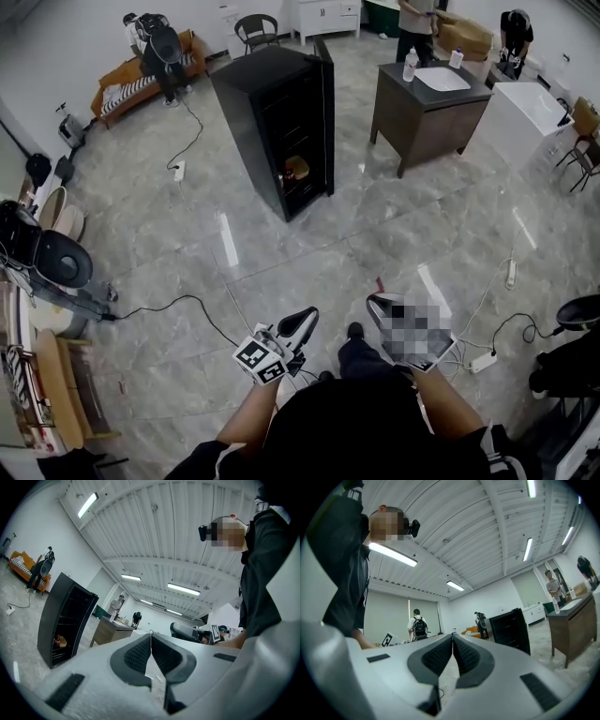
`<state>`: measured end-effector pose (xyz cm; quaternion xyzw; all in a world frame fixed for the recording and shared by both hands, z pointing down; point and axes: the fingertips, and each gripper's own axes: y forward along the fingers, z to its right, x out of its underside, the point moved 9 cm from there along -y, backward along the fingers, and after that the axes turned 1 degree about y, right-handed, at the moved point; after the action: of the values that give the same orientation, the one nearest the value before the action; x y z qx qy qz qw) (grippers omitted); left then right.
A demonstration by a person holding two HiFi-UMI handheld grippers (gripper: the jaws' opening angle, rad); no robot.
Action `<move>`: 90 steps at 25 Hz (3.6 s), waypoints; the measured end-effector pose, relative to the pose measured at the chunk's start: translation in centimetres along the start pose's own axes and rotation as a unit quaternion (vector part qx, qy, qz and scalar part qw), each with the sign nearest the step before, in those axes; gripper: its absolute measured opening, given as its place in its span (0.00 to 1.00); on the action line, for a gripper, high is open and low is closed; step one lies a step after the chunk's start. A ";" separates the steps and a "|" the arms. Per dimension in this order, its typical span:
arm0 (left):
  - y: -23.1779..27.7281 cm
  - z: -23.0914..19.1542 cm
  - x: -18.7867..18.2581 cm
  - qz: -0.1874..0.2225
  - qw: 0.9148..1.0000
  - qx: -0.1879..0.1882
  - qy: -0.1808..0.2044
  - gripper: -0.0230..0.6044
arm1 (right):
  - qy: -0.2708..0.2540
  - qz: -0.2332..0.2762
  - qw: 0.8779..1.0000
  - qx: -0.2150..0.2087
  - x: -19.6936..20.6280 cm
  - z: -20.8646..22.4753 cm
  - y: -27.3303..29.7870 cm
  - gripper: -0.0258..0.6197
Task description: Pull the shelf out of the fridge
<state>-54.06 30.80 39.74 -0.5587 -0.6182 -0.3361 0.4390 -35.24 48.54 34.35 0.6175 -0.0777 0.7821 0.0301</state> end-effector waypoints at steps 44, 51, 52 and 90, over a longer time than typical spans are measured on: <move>23.6 -26.0 -9.6 0.031 0.997 -0.076 -0.002 0.07 | 0.031 -0.006 0.998 -0.054 -4.6 33.0 19.7 0.08; 25.6 -30.4 -10.2 0.028 0.998 -0.055 -0.020 0.07 | 0.031 -0.001 0.999 -0.042 -5.9 35.3 24.3 0.08; 25.9 -31.0 -10.3 0.029 0.998 -0.052 -0.022 0.07 | 0.029 -0.002 0.999 -0.042 -6.1 35.6 24.8 0.08; 43.9 -34.3 -11.6 0.108 0.947 -0.304 0.001 0.07 | 0.017 -0.034 0.964 -0.264 -10.7 63.4 33.6 0.08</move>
<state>-5.20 1.71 39.09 -0.7289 -0.4225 -0.4586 0.2826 23.37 5.86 35.40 0.5767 -0.2597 0.7427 0.2200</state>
